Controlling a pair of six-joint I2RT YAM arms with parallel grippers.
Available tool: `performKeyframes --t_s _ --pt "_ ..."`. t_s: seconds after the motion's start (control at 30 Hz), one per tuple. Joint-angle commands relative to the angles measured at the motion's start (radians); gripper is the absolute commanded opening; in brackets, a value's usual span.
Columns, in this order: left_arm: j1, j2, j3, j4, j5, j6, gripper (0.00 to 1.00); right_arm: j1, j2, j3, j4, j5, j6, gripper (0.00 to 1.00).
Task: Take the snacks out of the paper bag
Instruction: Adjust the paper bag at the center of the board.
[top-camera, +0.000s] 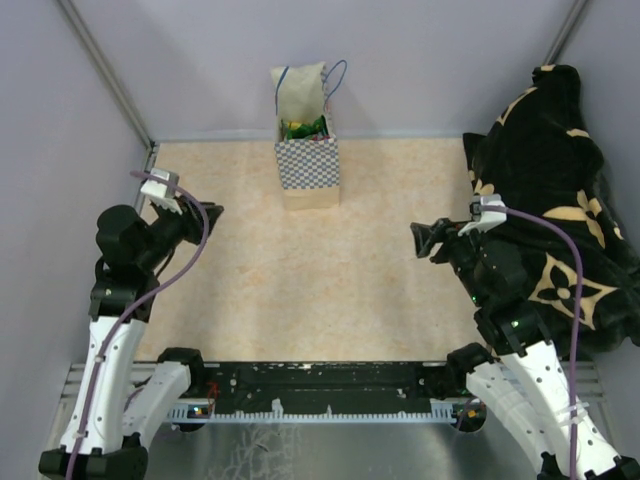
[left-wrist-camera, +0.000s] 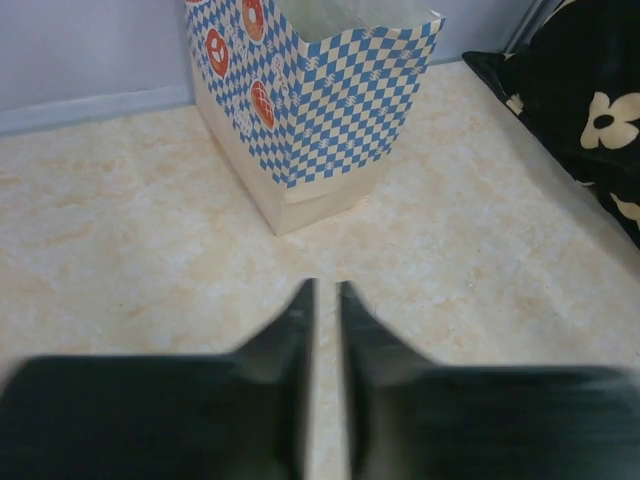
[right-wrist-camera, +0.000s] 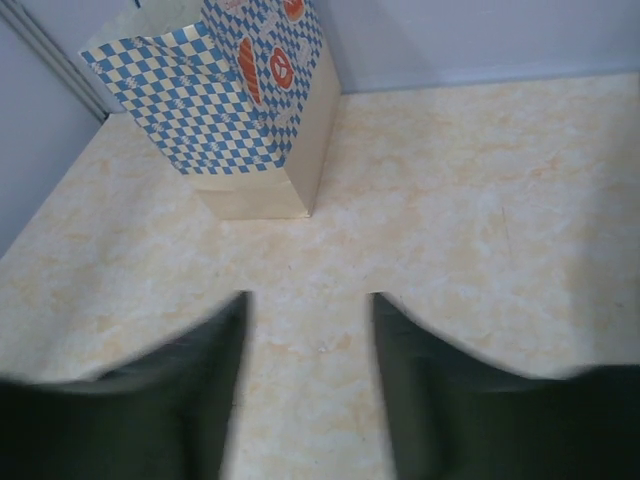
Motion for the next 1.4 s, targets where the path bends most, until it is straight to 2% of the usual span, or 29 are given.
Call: performKeyframes --t_s 0.0,0.03,0.07,0.1,0.13,0.17,0.43,0.73,1.07,1.23,1.37 --pt "0.005 0.044 0.058 -0.009 0.033 -0.011 0.0 0.009 -0.023 -0.006 0.05 -0.038 -0.062 0.0" --pt "0.005 0.057 0.061 -0.002 0.027 -0.012 0.0 0.009 -0.019 0.001 0.039 -0.028 -0.05 0.0" --pt "0.005 0.07 0.066 0.008 0.026 -0.017 0.15 0.009 -0.016 0.004 0.035 -0.029 -0.055 0.03" --pt "0.005 0.084 0.076 0.016 0.029 -0.025 0.52 0.008 -0.014 0.004 0.033 -0.026 -0.061 0.54" --pt "0.004 0.105 0.088 0.024 0.039 -0.028 0.87 0.009 -0.014 0.0 0.032 -0.006 -0.051 0.92" --pt "0.005 0.129 0.108 0.033 0.051 -0.031 0.98 0.009 -0.016 -0.003 0.03 0.015 -0.039 0.98" --pt "0.004 0.366 0.312 0.089 0.099 -0.042 1.0 0.009 -0.053 -0.029 0.015 0.05 -0.041 0.99" --pt "-0.002 0.676 0.578 0.188 0.094 -0.135 1.0 0.009 -0.066 -0.039 -0.01 0.06 -0.019 0.99" --pt "-0.132 1.064 1.044 0.089 -0.052 -0.076 0.99 0.009 -0.118 -0.052 -0.003 0.077 -0.019 0.99" --pt "-0.191 1.196 1.146 0.155 -0.091 -0.033 0.96 0.009 -0.122 -0.048 -0.007 0.105 -0.02 0.99" --pt "-0.215 1.276 1.201 0.185 -0.274 0.01 0.92 0.009 -0.129 -0.051 -0.005 0.113 -0.019 0.99"
